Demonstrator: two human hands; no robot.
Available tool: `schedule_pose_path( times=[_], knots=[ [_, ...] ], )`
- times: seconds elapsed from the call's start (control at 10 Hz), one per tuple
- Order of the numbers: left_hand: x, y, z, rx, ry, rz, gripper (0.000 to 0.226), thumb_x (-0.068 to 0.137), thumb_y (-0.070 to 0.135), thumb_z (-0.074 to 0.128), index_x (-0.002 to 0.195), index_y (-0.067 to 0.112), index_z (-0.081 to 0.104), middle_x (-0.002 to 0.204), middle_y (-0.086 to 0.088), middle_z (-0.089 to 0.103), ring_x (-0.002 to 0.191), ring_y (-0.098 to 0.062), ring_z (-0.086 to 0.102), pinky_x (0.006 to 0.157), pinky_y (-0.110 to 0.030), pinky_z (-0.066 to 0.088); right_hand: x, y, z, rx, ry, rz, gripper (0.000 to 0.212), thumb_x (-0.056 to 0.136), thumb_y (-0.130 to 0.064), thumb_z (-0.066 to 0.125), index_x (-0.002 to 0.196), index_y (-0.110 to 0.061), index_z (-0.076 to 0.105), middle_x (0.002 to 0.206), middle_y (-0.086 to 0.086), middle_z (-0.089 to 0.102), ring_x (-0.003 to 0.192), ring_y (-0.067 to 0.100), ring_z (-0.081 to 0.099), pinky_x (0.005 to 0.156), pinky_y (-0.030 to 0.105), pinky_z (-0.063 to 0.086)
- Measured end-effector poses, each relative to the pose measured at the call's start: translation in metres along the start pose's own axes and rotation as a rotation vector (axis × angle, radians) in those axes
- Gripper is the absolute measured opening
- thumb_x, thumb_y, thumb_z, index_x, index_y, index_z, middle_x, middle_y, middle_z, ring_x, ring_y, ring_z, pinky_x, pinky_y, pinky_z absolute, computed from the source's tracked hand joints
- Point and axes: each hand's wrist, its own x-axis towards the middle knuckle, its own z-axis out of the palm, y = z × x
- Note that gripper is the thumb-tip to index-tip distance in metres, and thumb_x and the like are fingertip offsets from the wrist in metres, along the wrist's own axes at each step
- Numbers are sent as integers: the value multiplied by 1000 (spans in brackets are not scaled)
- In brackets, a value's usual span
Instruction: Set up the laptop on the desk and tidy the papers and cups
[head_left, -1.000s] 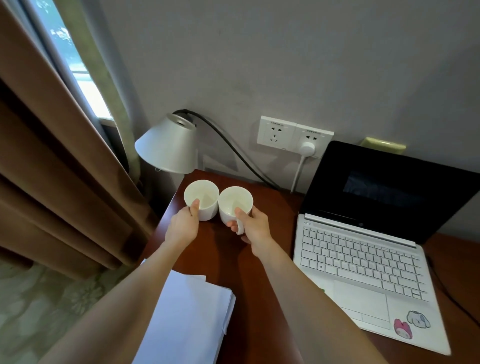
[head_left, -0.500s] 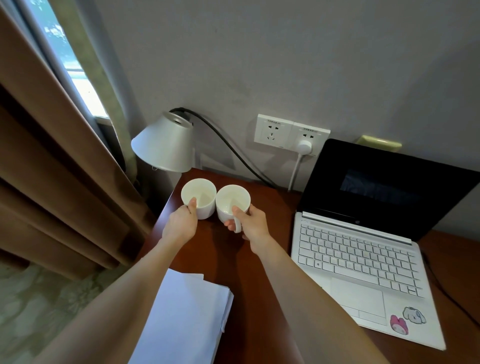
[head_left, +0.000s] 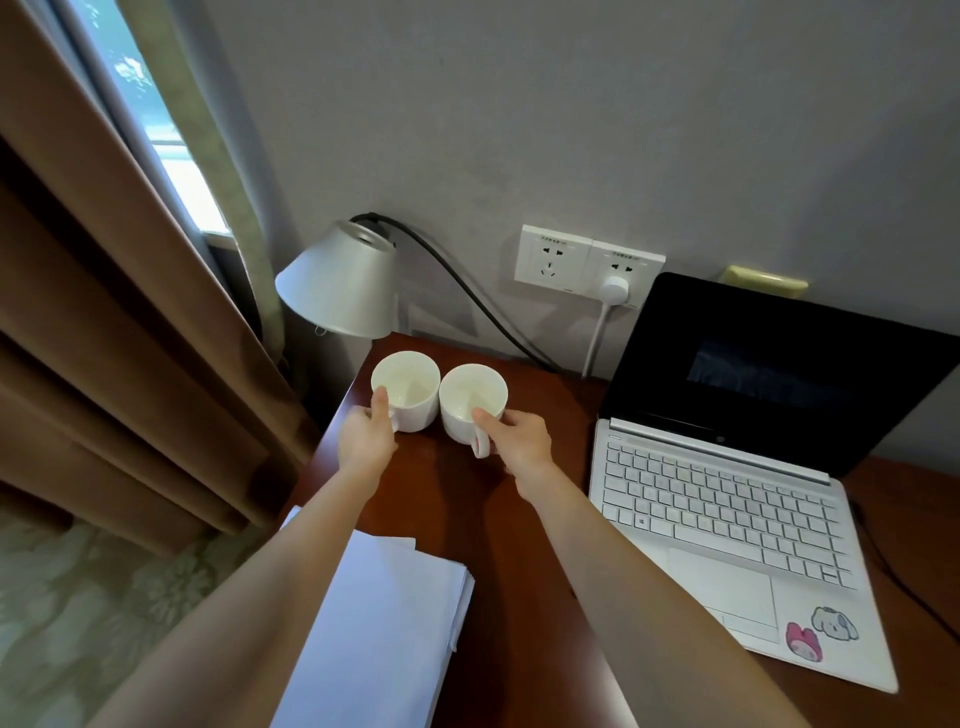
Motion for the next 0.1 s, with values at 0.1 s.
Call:
schedule_pose_path(
  times=[0.1],
  knots=[
    [-10, -4, -14, -76, 134, -20, 39, 98, 44, 39, 114, 11, 51, 99, -13, 62, 87, -28, 65, 84, -39, 56, -4, -1, -10, -1, -26, -5, 31, 85, -31, 69, 111, -15, 65, 114, 5, 67, 99, 19, 63, 74, 27, 46]
  ],
)
